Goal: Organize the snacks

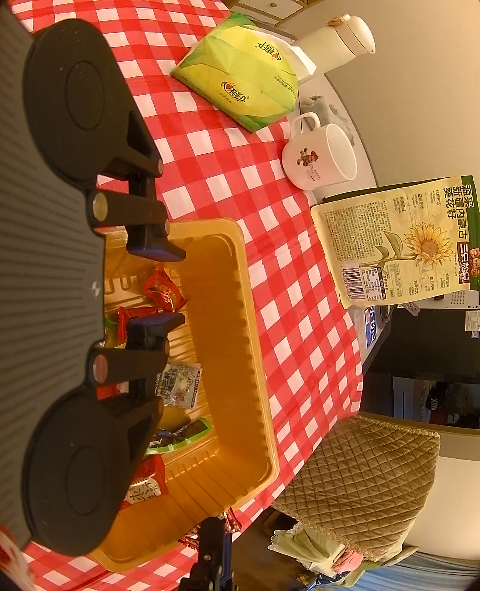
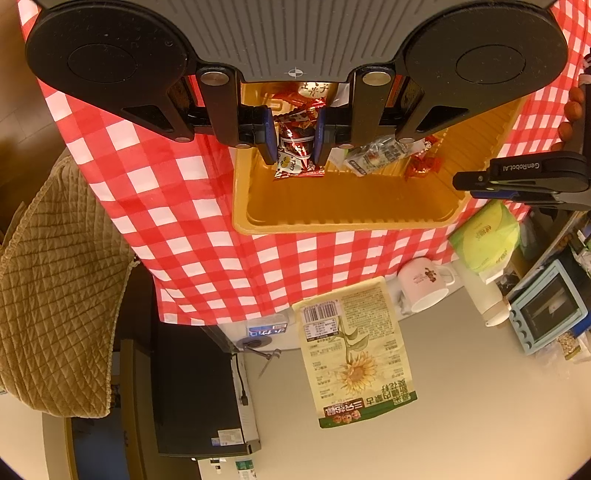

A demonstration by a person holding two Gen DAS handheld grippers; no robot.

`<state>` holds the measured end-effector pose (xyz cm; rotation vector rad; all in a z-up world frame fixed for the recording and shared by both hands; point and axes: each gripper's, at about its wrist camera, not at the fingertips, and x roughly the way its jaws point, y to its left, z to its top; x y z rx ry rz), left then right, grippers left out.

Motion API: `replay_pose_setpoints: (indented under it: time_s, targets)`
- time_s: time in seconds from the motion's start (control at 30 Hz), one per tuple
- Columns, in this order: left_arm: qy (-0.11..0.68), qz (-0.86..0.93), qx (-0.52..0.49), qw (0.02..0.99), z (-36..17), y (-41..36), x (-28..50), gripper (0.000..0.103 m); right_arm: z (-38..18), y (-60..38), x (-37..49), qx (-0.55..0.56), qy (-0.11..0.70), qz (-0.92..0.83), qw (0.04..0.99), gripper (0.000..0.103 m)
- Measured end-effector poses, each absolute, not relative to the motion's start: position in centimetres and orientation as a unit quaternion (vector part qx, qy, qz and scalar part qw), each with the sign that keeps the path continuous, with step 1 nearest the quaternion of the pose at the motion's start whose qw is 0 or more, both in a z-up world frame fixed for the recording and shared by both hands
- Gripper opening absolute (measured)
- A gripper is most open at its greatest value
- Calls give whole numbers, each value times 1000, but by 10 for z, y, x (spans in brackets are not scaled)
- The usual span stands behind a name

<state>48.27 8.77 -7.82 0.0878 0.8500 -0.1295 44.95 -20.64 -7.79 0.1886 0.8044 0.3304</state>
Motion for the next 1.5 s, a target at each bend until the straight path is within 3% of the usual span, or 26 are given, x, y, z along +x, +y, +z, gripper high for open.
replay_pose_setpoints:
  time_s: [0.37, 0.63, 0.77, 0.8, 0.97, 1.3, 1.5]
  targets:
    - [413, -61, 36, 908, -77, 92, 477, 29, -81, -201, 462, 95, 386, 157, 904, 22]
    - [410, -54, 22, 910, -67, 90, 460, 54, -73, -200, 457, 114, 381, 170, 902, 25]
    - [405, -48, 17, 913, -55, 86, 442, 66, -65, -199, 439, 117, 369, 175, 905, 61]
    - [404, -46, 16, 913, -51, 85, 438, 70, -62, -199, 433, 119, 365, 178, 906, 65]
    - [405, -22, 7, 914, -35, 82, 406, 81, -49, -200, 404, 118, 369, 200, 900, 67]
    - [404, -7, -24, 915, -9, 65, 321, 81, -26, -209, 328, 105, 373, 215, 896, 89]
    - [404, 9, -41, 914, 2, 47, 262, 81, -18, -212, 283, 88, 390, 222, 889, 92]
